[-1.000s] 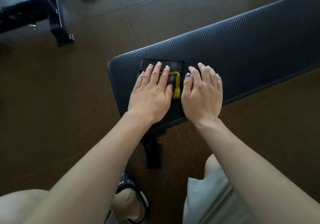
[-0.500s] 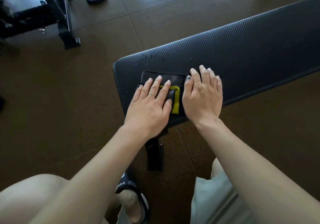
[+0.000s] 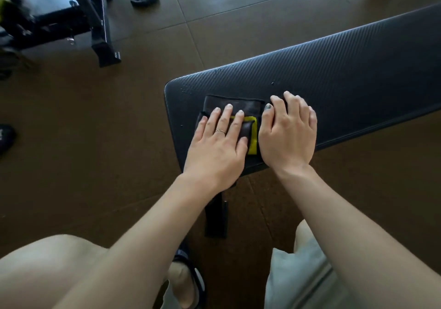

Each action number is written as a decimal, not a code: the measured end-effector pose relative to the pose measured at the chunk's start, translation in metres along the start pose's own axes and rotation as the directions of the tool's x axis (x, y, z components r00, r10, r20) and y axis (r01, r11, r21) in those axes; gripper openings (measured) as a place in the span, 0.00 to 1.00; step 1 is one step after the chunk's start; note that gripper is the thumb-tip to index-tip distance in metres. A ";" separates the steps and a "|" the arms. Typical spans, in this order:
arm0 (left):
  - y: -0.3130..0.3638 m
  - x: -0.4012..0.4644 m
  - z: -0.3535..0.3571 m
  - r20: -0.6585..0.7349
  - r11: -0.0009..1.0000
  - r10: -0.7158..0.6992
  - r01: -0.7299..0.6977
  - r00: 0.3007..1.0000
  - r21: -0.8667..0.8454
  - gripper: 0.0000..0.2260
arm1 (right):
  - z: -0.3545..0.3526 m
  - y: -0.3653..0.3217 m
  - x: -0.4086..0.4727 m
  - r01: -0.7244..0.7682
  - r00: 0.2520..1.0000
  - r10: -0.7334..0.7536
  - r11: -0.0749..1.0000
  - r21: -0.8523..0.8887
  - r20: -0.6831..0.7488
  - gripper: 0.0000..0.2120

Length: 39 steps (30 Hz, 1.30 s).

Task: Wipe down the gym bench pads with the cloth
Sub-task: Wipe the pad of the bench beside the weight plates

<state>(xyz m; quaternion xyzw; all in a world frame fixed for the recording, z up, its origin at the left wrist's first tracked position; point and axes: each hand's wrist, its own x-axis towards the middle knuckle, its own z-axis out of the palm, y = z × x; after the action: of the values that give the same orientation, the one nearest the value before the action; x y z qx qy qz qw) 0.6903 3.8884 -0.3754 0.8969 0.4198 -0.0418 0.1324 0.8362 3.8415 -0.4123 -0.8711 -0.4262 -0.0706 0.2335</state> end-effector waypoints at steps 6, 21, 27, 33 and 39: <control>-0.021 0.086 -0.017 -0.008 0.999 -0.002 0.003 1.000 0.033 0.25 | 0.002 0.003 0.001 -0.003 1.000 0.003 1.000 -0.002 -0.009 0.24; -0.045 0.004 -0.006 -0.100 0.959 -0.255 0.239 0.962 -0.149 0.25 | -0.001 0.001 -0.005 0.012 0.998 -0.011 1.000 -0.011 0.057 0.28; -0.057 0.030 -0.007 -0.095 0.945 -0.301 0.284 0.949 -0.160 0.25 | 0.000 -0.003 -0.004 0.009 0.996 -0.005 0.999 -0.045 0.089 0.28; -0.089 0.102 -0.035 -0.091 0.926 -0.326 0.298 0.941 -0.230 0.24 | -0.002 -0.005 -0.001 -0.013 0.998 0.016 0.998 -0.059 0.057 0.27; -0.085 0.070 -0.019 -0.123 0.794 -0.441 0.324 0.889 -0.514 0.23 | -0.002 -0.005 -0.002 -0.009 0.999 0.011 0.999 -0.046 0.039 0.27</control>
<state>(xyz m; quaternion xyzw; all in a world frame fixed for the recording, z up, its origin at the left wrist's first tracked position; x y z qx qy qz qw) 0.6697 3.9979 -0.3872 0.7296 0.6031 0.1445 0.2882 0.8318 3.8415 -0.4091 -0.8796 -0.4247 -0.0620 0.2052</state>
